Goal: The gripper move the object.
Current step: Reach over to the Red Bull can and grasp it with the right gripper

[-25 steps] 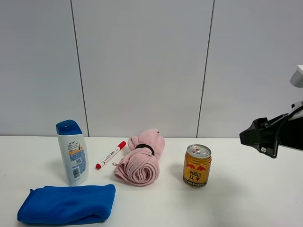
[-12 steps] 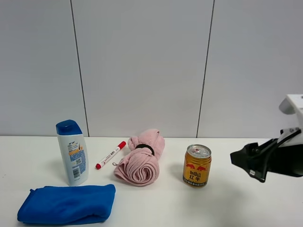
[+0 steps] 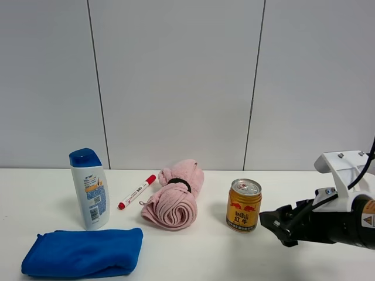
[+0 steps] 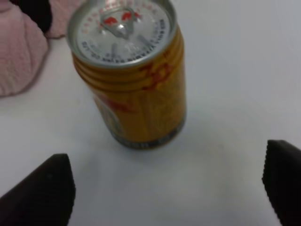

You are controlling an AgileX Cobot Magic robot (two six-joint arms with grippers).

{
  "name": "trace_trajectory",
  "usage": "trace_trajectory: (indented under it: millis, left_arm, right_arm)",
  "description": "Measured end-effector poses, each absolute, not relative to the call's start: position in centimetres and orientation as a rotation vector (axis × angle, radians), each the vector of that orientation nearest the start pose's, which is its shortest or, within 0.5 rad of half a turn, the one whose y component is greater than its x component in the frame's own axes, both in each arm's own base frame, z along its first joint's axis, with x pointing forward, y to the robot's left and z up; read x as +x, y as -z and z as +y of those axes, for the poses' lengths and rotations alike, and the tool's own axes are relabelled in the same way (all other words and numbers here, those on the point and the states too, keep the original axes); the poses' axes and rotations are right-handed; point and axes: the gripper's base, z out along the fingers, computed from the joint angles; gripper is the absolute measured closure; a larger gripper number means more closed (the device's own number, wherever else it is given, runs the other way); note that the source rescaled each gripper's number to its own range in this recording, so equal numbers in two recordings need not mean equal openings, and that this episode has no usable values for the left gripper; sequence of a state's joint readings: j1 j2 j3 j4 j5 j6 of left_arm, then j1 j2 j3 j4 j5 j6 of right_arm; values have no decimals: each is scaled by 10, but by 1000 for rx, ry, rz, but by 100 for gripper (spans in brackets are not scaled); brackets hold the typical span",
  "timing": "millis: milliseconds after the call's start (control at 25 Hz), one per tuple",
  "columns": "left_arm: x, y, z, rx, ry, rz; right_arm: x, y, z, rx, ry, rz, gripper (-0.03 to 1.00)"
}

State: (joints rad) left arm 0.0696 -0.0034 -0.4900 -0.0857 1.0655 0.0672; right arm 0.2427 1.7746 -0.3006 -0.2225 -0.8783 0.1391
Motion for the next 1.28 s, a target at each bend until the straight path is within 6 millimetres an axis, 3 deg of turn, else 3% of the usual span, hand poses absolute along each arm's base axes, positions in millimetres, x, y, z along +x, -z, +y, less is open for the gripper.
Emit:
trace_trajectory:
  millis: [400, 920, 1280]
  left_arm:
    - [-4, -274, -7, 1, 18, 2053]
    - [-4, -274, -7, 1, 18, 2053]
    - [-4, -274, -7, 1, 18, 2053]
  right_arm:
    - [232, -87, 75, -349, -359, 2049, 38]
    - [236, -88, 73, -373, -293, 1956, 38]
    - [231, -60, 75, -412, -317, 2020, 38]
